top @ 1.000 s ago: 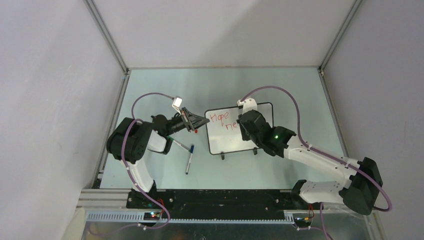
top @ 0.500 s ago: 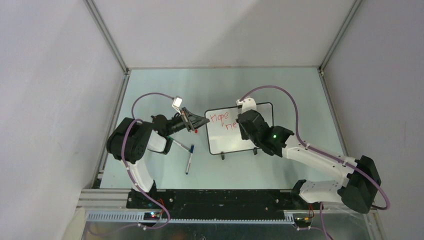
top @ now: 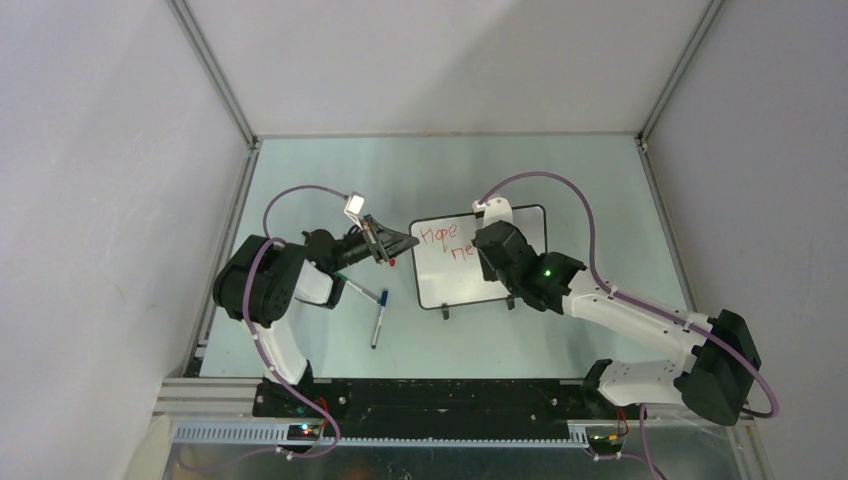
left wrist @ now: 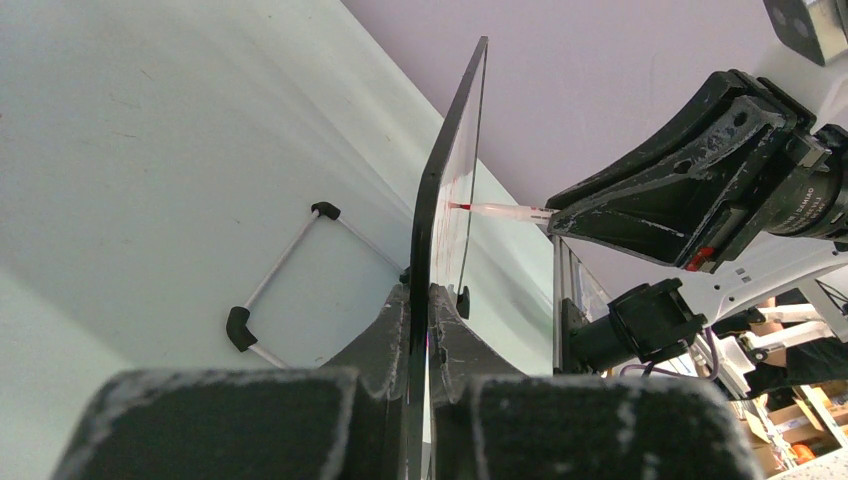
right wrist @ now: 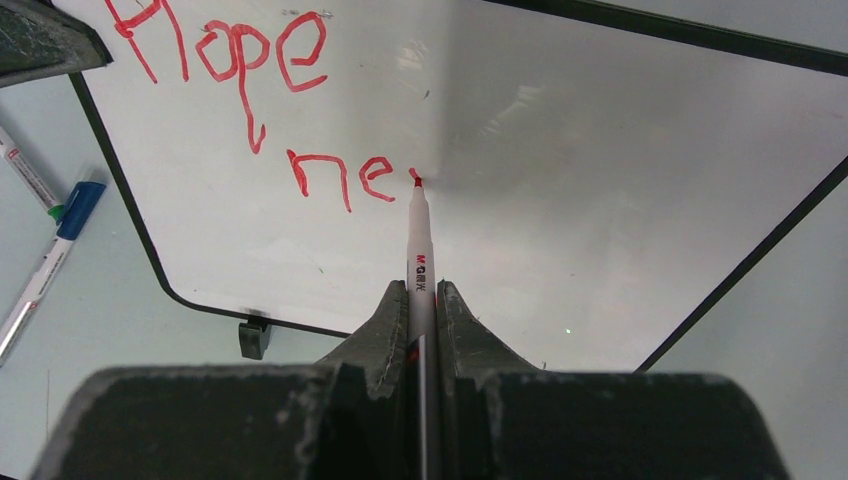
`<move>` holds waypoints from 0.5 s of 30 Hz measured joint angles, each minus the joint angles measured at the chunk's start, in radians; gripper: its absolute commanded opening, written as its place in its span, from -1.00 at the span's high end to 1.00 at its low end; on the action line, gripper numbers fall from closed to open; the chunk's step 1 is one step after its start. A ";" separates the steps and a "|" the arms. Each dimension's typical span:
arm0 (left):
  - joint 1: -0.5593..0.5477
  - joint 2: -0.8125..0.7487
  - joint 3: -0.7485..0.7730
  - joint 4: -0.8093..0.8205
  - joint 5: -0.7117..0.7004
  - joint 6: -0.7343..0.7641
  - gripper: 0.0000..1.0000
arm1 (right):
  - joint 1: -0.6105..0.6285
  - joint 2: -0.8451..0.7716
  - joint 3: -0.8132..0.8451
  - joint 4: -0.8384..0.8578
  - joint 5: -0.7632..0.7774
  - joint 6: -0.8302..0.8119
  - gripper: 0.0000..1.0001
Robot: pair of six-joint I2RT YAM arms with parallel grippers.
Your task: Write a sentence on the whiteboard
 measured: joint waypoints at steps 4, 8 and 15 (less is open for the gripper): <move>0.000 0.000 0.000 0.000 0.000 0.000 1.00 | 0.000 0.000 0.000 -0.010 0.002 0.008 1.00; 0.000 0.000 0.000 0.000 0.000 0.000 1.00 | 0.000 -0.001 0.000 -0.020 0.002 0.014 1.00; 0.000 0.000 0.000 0.000 0.000 0.000 1.00 | 0.002 -0.014 -0.016 -0.036 0.003 0.024 1.00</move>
